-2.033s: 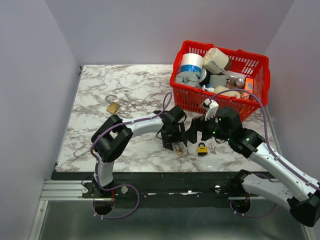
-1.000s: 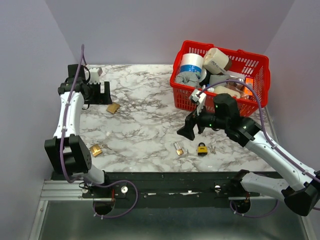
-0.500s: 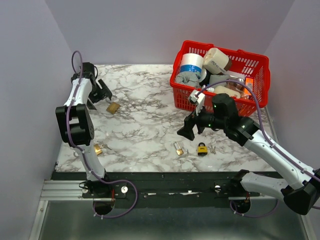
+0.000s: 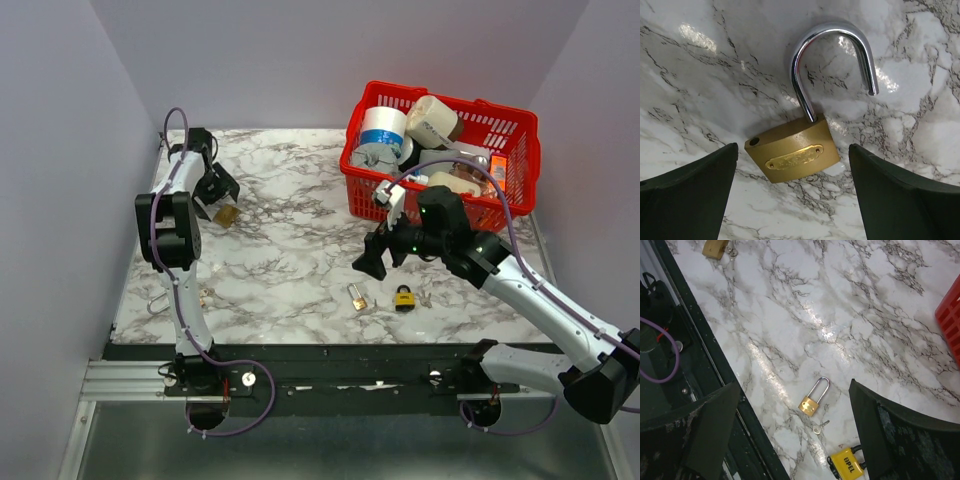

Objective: Lock with the key
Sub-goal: Pick up the lock from the center of the board.

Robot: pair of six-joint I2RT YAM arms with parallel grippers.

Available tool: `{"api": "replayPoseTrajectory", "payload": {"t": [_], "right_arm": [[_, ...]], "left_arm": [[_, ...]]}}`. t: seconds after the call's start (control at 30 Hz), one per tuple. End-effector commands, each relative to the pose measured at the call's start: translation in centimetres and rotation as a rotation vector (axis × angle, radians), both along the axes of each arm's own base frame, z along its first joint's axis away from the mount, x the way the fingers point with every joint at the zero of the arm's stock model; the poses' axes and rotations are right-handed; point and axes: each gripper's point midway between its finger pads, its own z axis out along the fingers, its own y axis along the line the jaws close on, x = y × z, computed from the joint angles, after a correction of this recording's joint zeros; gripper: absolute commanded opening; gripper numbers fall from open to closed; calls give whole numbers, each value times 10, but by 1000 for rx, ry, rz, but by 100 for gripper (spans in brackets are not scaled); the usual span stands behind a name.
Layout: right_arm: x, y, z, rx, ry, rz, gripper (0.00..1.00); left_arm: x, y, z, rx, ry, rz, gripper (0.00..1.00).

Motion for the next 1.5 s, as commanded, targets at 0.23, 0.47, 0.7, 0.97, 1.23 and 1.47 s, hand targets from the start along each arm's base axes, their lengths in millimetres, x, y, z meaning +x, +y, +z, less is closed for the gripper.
{"api": "replayPoseTrajectory", "payload": {"t": [0.23,0.47,0.7,0.97,1.23,1.47], "right_arm": [[6,1,-2,9,12,-20,100],[9,3,-1,11,20,-21,100],[10,1,-1,11,19,-27,100],[12,1,1,14,16,-30,100],[13,6,4,28,15,-13,100],[41,21,22,171,94,-190,100]], "left_arm": [[-2,4,-25,42,71,74,99],[-13,-1,-36,13,105,79,98],[-38,-24,-36,-100,112,74,79],[-77,-58,-30,-270,98,46,50],[-86,-94,9,-346,-41,-108,33],[-67,-137,77,-451,-209,-168,29]]}}
